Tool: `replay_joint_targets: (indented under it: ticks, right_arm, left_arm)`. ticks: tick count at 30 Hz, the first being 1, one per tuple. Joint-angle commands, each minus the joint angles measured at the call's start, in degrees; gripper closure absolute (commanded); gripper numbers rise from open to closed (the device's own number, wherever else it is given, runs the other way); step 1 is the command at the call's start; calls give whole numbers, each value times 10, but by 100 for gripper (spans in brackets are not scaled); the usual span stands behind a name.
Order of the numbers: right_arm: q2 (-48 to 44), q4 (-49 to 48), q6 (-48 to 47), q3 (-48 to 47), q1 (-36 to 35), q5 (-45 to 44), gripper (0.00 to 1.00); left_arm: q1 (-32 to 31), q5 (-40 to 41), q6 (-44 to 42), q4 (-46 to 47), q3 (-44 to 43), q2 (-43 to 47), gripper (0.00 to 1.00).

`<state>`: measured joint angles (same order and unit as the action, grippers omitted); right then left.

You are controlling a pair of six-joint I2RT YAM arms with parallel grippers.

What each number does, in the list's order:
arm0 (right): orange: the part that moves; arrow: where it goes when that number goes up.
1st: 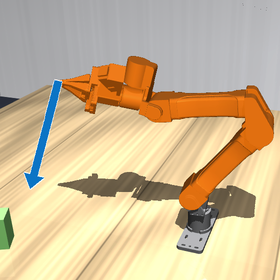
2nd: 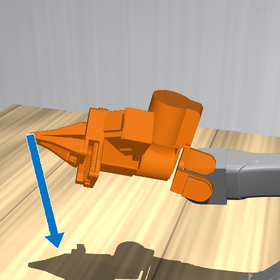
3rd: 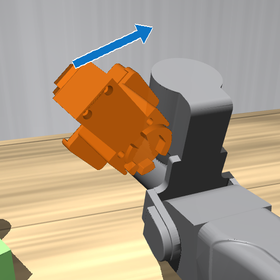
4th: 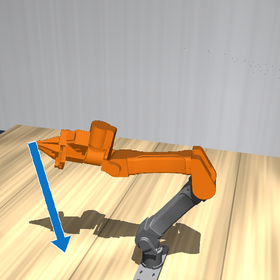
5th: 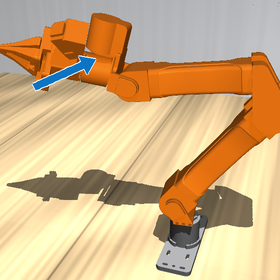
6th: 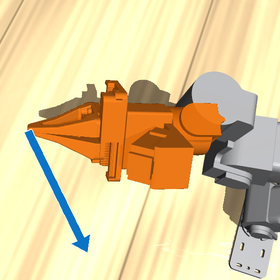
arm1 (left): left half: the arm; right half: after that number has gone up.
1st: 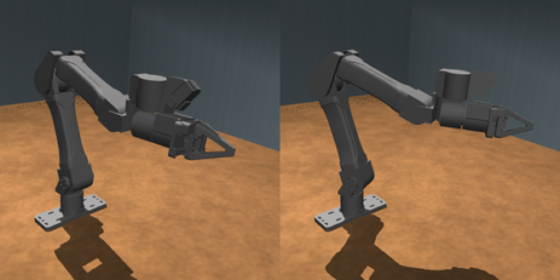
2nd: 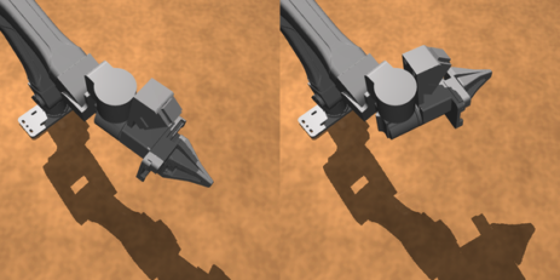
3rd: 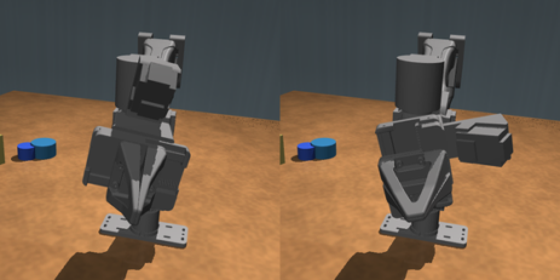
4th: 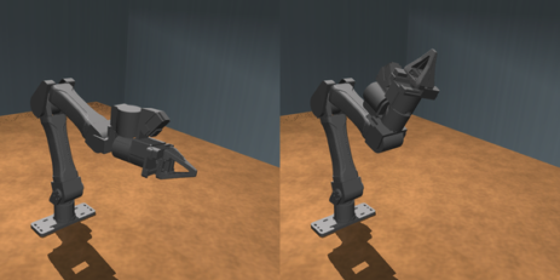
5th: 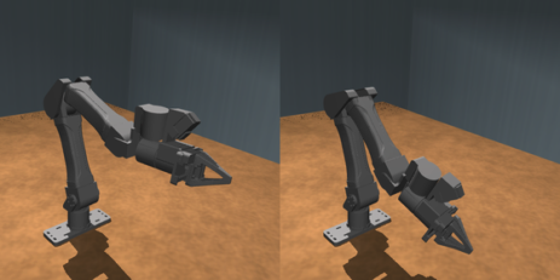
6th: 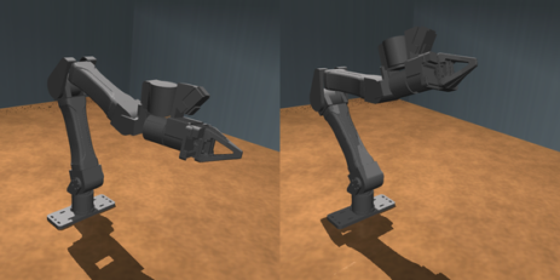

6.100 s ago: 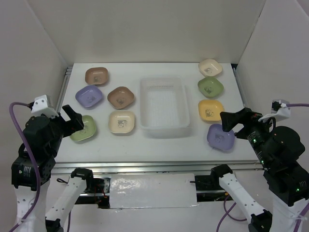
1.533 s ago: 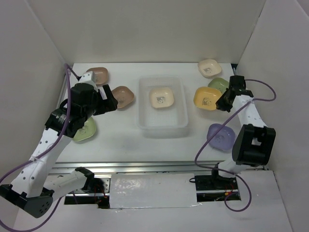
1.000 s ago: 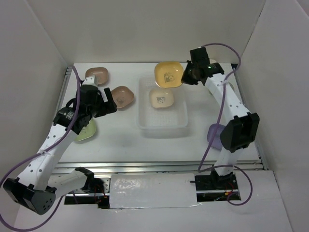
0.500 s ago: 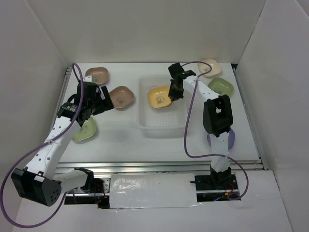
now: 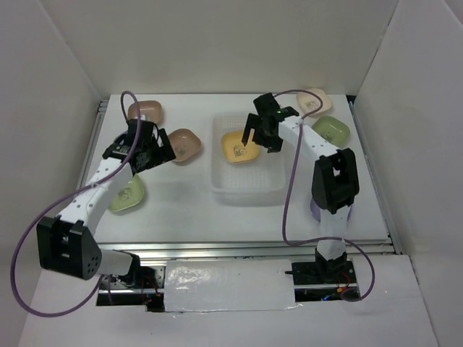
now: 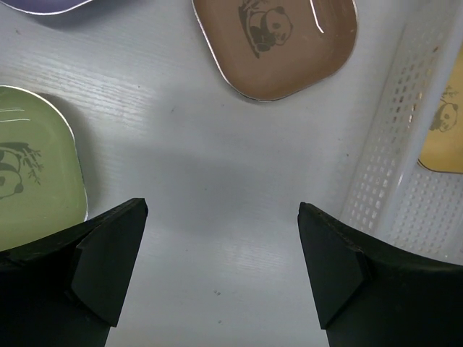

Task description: Place the plates into the plastic bin on the countertop

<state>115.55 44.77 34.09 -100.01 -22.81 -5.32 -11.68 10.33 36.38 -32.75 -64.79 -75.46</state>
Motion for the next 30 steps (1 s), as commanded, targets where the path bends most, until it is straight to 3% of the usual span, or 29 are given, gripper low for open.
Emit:
replay_joint_targets:
  ticks: [1, 9, 15, 20, 23, 25, 27, 30]
  right_arm:
    - [-138, -33, 6, 30, -20, -12, 0]
    - [-421, -122, -23, 206, -67, 99, 0]
    - [-551, -124, -25, 267, -87, 116, 0]
    - [-615, -104, -31, 272, -87, 117, 0]
    - [-639, -94, -31, 271, -87, 110, 0]
    - [-648, -87, -31, 262, -87, 102, 0]
    - [-659, -78, -30, 252, -88, 96, 0]
    - [-668, -72, -31, 247, -89, 85, 0]
  left_arm:
    - [6, 4, 31, 47, -54, -75, 1]
    - [22, 72, 115, 30, -183, -282, 1]
    - [25, 87, 168, -1, -252, -394, 6]
    - [26, 81, 178, -5, -277, -460, 27]
    - [25, 75, 185, 15, -250, -461, 40]
    - [26, 75, 192, 25, -229, -459, 59]
    - [25, 85, 196, 25, -214, -443, 87]
    - [24, 112, 204, 17, -205, -398, 100]
